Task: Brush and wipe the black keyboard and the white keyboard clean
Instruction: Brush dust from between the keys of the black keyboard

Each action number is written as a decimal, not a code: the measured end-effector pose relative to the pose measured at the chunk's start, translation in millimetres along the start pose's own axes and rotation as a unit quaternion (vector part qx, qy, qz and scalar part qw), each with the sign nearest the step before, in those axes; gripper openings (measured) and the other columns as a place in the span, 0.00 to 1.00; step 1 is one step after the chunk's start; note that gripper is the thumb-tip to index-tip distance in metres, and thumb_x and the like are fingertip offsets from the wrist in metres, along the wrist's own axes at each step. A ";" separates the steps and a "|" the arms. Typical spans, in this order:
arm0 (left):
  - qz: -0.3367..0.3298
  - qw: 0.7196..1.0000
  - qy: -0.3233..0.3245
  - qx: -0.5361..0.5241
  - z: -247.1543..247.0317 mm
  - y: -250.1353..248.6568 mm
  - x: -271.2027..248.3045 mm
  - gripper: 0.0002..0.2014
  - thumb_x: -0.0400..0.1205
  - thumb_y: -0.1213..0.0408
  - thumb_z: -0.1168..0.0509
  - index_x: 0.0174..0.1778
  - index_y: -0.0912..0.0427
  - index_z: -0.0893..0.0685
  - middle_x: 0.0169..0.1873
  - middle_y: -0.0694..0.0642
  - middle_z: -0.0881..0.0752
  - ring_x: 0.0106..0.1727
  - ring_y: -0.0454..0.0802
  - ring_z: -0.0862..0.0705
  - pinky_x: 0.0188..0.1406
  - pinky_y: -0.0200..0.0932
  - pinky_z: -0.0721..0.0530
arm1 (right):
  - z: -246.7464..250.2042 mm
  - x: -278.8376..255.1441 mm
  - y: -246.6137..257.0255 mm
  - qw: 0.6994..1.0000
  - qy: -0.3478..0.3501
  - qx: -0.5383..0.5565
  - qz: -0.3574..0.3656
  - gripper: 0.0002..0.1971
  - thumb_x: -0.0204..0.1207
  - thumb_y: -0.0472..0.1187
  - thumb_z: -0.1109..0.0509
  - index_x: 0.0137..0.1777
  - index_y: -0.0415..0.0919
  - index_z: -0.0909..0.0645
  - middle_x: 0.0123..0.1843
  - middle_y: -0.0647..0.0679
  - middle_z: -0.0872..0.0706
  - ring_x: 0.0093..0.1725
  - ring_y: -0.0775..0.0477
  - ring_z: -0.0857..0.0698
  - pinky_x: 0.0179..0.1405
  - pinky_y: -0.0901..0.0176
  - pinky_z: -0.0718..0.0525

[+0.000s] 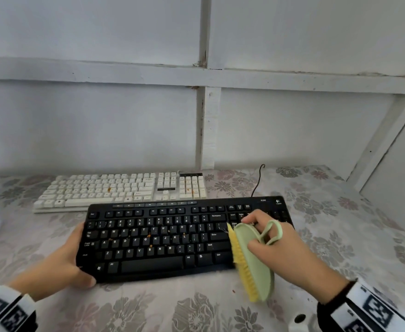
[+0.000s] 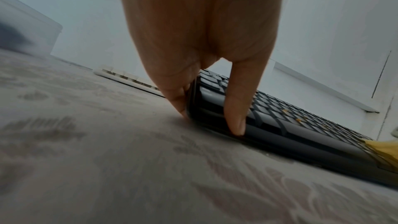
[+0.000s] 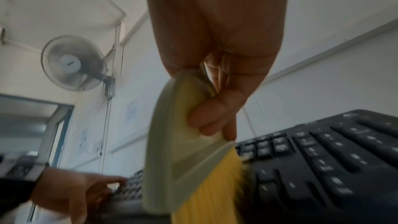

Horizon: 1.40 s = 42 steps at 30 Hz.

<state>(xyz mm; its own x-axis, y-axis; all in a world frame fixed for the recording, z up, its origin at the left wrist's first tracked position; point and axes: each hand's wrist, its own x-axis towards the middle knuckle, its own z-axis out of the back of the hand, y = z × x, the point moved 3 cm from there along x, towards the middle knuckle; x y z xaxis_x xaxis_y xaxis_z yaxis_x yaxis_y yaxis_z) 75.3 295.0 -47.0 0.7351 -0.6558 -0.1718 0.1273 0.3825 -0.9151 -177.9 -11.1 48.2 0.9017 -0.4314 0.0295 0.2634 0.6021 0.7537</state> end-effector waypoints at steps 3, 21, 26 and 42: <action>0.007 1.000 0.000 -0.007 -2.2 -4.8 -1.7 0.56 0.42 0.71 0.26 0.58 0.17 0.39 0.63 0.47 0.21 0.64 0.50 0.20 0.57 0.49 0.20 | 12.9 5.8 13.5 1.000 -0.015 0.009 0.000 0.13 0.72 0.34 0.35 0.49 0.55 0.21 0.39 0.53 0.15 0.31 0.52 0.21 0.27 0.66 0.24; 0.011 0.998 0.028 0.064 -4.9 -17.1 -10.3 0.64 0.45 0.64 0.26 0.75 0.29 0.52 0.62 0.46 0.22 0.61 0.47 0.20 0.60 0.51 0.19 | -21.1 6.2 21.9 1.000 -0.028 0.004 -0.009 0.11 0.74 0.33 0.36 0.51 0.50 0.24 0.35 0.50 0.18 0.27 0.57 0.27 0.22 0.71 0.29; 0.025 0.997 0.032 0.072 -5.6 -17.6 -10.6 0.64 0.46 0.64 0.26 0.76 0.31 0.53 0.62 0.46 0.22 0.61 0.47 0.20 0.63 0.53 0.21 | -4.0 10.0 39.1 0.997 -0.079 0.024 0.005 0.12 0.74 0.33 0.34 0.51 0.51 0.22 0.43 0.52 0.15 0.34 0.57 0.19 0.22 0.75 0.24; 0.039 0.996 0.030 0.072 -8.3 -21.6 -12.8 0.62 0.50 0.73 0.28 0.76 0.33 0.52 0.60 0.48 0.21 0.60 0.51 0.19 0.61 0.52 0.18 | -21.3 -2.8 35.2 1.000 -0.021 0.004 -0.021 0.11 0.74 0.34 0.37 0.51 0.53 0.23 0.37 0.50 0.17 0.29 0.56 0.25 0.23 0.67 0.27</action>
<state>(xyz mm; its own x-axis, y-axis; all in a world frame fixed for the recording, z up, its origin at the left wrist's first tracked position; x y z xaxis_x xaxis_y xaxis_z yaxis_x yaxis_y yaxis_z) 57.7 289.6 -28.1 0.7064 -0.6562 -0.2654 0.1691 0.5205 -0.8369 -163.8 25.5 60.7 0.8748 -0.4838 0.0260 0.2974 0.5786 0.7595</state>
